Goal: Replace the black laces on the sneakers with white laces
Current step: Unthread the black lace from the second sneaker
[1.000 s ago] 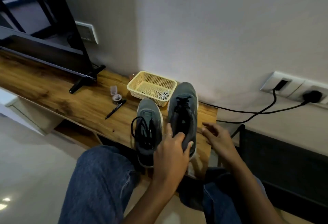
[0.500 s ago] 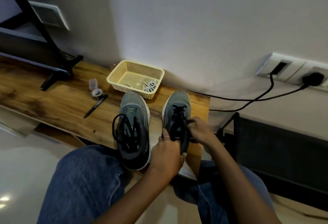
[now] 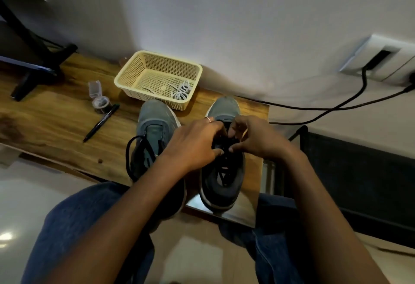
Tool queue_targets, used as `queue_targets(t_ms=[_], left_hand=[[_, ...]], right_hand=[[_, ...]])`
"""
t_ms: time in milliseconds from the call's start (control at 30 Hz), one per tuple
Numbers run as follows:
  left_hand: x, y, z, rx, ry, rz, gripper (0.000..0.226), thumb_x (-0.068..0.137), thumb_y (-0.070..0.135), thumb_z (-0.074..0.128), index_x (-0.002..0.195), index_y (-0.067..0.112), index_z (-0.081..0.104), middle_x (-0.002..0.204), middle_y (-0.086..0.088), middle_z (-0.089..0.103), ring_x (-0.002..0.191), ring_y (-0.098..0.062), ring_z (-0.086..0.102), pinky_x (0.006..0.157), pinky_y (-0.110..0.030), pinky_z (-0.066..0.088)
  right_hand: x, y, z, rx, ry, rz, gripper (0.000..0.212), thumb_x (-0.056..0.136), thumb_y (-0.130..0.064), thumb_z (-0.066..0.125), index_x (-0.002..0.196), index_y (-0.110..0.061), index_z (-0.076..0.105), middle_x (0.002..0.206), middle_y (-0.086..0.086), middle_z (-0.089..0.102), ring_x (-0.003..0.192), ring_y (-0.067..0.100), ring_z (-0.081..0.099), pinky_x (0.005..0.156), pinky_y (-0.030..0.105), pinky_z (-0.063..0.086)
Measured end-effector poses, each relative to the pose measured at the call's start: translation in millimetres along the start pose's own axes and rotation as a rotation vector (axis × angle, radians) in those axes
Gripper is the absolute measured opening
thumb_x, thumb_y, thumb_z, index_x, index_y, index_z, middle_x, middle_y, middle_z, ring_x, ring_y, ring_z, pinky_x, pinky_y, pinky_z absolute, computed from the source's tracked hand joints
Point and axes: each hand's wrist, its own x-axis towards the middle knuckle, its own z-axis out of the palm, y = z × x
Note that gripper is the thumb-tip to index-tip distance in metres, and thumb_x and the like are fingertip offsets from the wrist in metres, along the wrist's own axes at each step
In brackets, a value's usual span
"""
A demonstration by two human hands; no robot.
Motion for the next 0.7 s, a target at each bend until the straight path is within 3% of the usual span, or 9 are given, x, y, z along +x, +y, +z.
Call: queue_targets(t_ms=[167,300,400,567,700], left_hand=[[2.3,-0.9,6.2,-0.05,0.115,0.02,0.039,0.084,0.042,0.066,0.118,0.027,0.055,0.117,0.004,0.06,0.106,-0.023,0.058,0.071,-0.03,0.038],[4.9,-0.2,11.1,-0.143,0.161,-0.004,0.023,0.084,0.04,0.065,0.102,0.028,0.058,0.106,0.006,0.063,0.096,-0.019,0.059,0.068,-0.028,0.036],[7.4,-7.8,10.3,-0.289,0.111,-0.057,0.014,0.083,0.039,0.069,0.094,0.034,0.061,0.094,0.012,0.063,0.087,-0.012,0.058,0.066,-0.027,0.04],[12.1,-18.2,12.7,-0.473,0.137,-0.098,0.005,0.087,0.031,0.065,0.087,0.036,0.065,0.081,0.017,0.064,0.076,-0.001,0.059,0.064,-0.026,0.045],[15.1,-15.1,8.3,-0.741,0.295,-0.11,0.008,0.089,0.024,0.062,0.086,0.031,0.064,0.079,0.013,0.064,0.073,-0.008,0.062,0.071,-0.037,0.055]], right_hand=[[1.8,-1.7,3.6,-0.061,0.061,-0.014,0.019,0.075,-0.002,0.071,0.076,-0.019,0.064,0.086,-0.002,0.066,0.075,0.012,0.058,0.071,0.034,0.052],[0.4,0.1,3.4,0.003,0.097,0.004,0.018,0.077,-0.007,0.075,0.073,-0.021,0.063,0.079,-0.005,0.065,0.074,0.012,0.06,0.069,0.031,0.052],[-4.3,2.8,-0.1,0.187,0.137,0.039,0.016,0.079,-0.009,0.076,0.076,-0.018,0.063,0.082,0.001,0.066,0.075,0.015,0.063,0.067,0.028,0.052],[-11.2,-2.1,-3.9,0.579,0.265,0.142,0.015,0.085,-0.001,0.067,0.081,-0.013,0.058,0.081,0.018,0.063,0.067,0.019,0.056,0.046,0.013,0.042],[-12.8,-9.6,-4.4,0.877,0.221,0.242,0.021,0.086,0.0,0.058,0.08,-0.02,0.054,0.068,0.001,0.056,0.06,0.008,0.047,0.054,0.021,0.038]])
